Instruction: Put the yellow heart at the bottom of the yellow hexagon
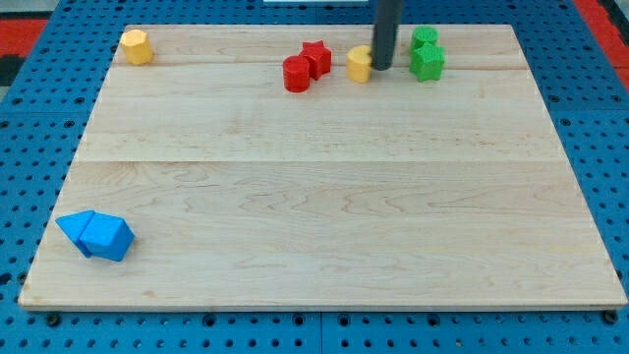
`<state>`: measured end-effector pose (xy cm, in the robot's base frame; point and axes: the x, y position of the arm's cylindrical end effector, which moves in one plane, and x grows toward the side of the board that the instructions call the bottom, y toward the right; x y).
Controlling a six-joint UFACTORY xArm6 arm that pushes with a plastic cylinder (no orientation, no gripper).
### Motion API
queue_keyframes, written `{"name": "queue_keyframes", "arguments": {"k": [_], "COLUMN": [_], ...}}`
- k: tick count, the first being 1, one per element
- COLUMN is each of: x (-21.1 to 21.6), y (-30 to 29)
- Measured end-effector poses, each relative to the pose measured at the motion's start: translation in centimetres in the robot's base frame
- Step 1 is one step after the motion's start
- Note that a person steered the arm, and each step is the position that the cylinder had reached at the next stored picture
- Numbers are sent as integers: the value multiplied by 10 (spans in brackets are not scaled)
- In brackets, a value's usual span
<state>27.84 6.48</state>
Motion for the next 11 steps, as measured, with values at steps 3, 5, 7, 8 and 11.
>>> {"name": "queue_keyframes", "arguments": {"k": [3, 5, 7, 8, 11], "x": [-34, 13, 60, 75, 45], "y": [-10, -56, -8, -92, -276]}}
